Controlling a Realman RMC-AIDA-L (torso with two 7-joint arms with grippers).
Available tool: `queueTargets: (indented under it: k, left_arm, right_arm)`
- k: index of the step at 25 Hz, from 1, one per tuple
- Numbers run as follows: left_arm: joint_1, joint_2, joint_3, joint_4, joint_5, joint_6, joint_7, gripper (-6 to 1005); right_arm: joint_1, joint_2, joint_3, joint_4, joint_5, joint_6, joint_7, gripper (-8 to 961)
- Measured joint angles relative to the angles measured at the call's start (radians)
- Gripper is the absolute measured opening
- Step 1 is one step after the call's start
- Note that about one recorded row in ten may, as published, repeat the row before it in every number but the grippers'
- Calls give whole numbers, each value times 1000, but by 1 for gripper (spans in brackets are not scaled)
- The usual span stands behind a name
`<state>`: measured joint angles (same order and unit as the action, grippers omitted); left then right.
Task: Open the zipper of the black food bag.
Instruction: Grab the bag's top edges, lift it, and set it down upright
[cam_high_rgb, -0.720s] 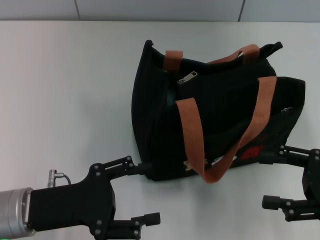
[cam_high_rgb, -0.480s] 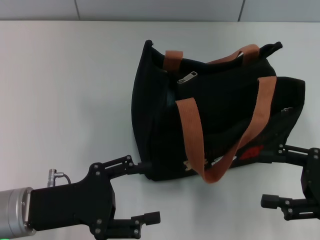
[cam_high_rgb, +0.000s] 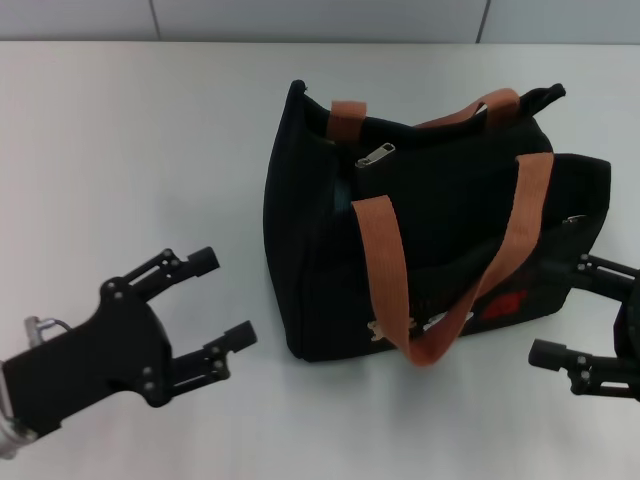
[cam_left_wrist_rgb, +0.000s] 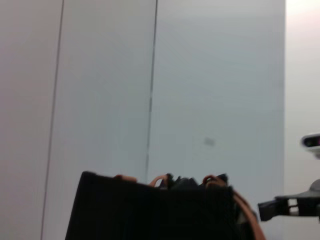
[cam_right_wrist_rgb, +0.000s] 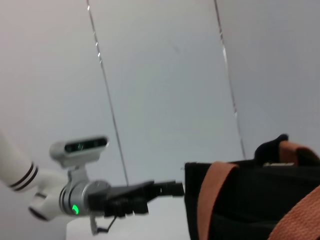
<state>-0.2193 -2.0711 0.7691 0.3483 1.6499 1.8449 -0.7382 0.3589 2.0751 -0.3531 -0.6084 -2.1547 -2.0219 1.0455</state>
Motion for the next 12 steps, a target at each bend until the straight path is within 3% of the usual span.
queueTargets:
  k: [3,8,12]
  left_arm:
    - [-21,-3,-13,-83,1,-46,89,745]
    - [-121,-8,-12,-264,2,-94,203,726]
    - [-144,-9,-45,-346,-1,-117,324,710]
  right_arm:
    - [-2,-3,11,16,0,0,-12,836]
    - [-11,-1,12,16,0,-2,-12,835]
    - [-14,-1,13,16,0,-1,-12,836]
